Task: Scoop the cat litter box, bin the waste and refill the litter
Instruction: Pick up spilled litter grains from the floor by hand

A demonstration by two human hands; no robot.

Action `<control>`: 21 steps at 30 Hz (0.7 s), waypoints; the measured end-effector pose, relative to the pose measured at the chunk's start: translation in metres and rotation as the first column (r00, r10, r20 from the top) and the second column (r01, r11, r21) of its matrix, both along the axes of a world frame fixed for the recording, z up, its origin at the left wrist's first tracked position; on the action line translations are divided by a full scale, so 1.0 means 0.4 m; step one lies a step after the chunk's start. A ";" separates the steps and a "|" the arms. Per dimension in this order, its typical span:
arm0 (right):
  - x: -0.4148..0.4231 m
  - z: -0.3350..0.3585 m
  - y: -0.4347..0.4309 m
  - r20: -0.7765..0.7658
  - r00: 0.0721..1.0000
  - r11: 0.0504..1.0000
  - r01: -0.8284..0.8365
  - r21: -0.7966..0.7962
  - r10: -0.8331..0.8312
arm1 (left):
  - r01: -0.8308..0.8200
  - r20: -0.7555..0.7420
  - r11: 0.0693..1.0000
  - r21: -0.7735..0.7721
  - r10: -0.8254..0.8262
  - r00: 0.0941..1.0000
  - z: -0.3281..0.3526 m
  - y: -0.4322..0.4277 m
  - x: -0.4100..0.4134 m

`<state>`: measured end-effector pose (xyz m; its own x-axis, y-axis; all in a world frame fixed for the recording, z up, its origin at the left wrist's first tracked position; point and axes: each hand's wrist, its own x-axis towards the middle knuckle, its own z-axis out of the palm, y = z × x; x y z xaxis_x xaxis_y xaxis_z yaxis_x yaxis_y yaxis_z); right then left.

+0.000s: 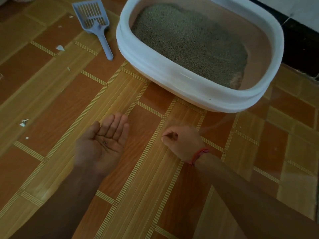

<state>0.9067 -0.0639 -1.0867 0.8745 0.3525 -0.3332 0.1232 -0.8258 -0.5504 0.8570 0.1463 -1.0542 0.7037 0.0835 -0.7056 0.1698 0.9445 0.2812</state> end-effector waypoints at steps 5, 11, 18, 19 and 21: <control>-0.013 -0.012 -0.002 0.063 0.995 0.996 -0.069 -0.053 0.072 | -0.004 -0.001 1.000 0.001 0.004 1.000 -0.007 0.005 -0.007; -0.041 -0.021 0.008 0.150 0.983 0.990 -0.092 -0.107 0.108 | -0.036 0.013 0.999 -0.014 0.036 0.999 -0.011 0.002 -0.019; -0.070 0.082 0.099 0.176 0.978 0.978 -0.136 0.161 0.107 | 0.010 -0.010 0.999 -0.036 -0.010 1.000 -0.022 -0.011 -0.045; -0.080 0.097 0.124 0.197 0.973 0.970 -0.161 0.184 0.124 | 0.024 -0.015 0.998 -0.054 -0.025 1.000 -0.026 -0.015 -0.050; -0.100 0.115 0.168 0.229 0.960 0.955 -0.208 0.212 0.159 | 0.077 -0.019 0.993 -0.093 -0.079 0.997 -0.033 -0.026 -0.059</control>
<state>0.8669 0.0034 -1.0407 0.8281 0.5591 -0.0412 0.3922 -0.6303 -0.6700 0.8333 0.1360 -1.0673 0.6896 -0.0370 -0.7233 0.2495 0.9497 0.1894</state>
